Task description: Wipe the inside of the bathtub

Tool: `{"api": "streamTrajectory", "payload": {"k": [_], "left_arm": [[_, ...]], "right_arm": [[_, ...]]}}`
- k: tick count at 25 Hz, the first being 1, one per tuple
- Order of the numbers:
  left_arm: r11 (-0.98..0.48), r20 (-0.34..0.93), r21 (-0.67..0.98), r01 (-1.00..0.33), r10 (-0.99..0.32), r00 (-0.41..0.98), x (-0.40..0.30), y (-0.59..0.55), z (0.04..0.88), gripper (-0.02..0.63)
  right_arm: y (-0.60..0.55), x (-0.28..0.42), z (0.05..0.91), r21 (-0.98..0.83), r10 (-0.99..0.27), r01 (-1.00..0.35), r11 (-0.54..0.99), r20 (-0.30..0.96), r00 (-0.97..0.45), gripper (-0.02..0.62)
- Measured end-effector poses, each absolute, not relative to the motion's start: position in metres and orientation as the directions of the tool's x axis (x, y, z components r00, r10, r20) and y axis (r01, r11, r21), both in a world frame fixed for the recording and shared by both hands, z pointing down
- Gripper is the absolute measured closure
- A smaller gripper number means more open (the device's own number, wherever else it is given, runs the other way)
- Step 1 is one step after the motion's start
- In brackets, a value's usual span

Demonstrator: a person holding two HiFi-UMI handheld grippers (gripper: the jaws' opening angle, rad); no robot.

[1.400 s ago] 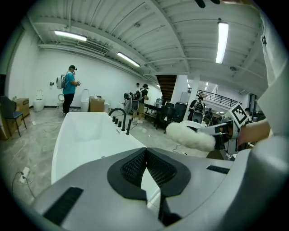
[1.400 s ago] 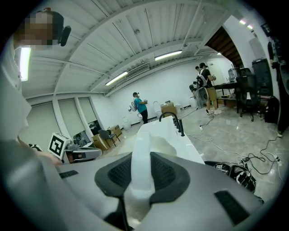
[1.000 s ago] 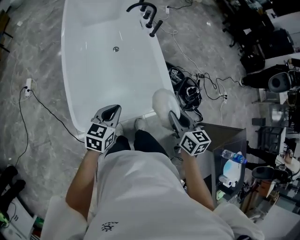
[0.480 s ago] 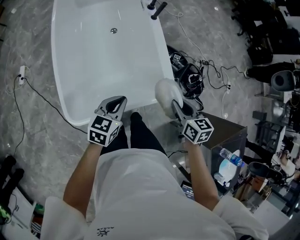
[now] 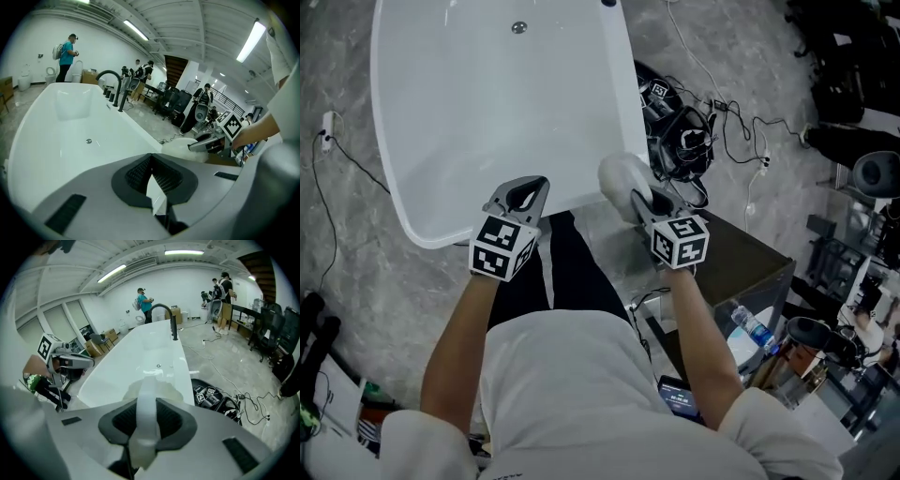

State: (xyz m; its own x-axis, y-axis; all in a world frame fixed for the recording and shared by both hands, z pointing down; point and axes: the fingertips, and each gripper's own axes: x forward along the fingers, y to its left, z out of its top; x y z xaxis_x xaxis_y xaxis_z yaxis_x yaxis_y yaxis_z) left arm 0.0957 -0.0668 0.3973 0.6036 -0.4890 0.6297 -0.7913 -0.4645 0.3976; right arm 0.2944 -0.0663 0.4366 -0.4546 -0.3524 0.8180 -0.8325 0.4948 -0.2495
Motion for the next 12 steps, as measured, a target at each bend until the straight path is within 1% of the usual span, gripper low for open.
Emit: {"api": "streamTrajectory", "payload": {"k": [6,12], "left_arm": [[-0.441,0.667,0.388,-0.81,-0.473,0.577,0.103,-0.073,0.426,0.594],[-0.407,0.689,0.385,-0.828,-0.471,0.551,0.113,-0.076,0.447,0.594]], "right_arm": [[-0.071,0.294,0.489,-0.235,-0.241,-0.787,0.57,0.868,-0.434,0.494],[-0.082,0.284,0.527,-0.246,-0.142,-0.719,0.65,0.89,-0.433,0.494]]}}
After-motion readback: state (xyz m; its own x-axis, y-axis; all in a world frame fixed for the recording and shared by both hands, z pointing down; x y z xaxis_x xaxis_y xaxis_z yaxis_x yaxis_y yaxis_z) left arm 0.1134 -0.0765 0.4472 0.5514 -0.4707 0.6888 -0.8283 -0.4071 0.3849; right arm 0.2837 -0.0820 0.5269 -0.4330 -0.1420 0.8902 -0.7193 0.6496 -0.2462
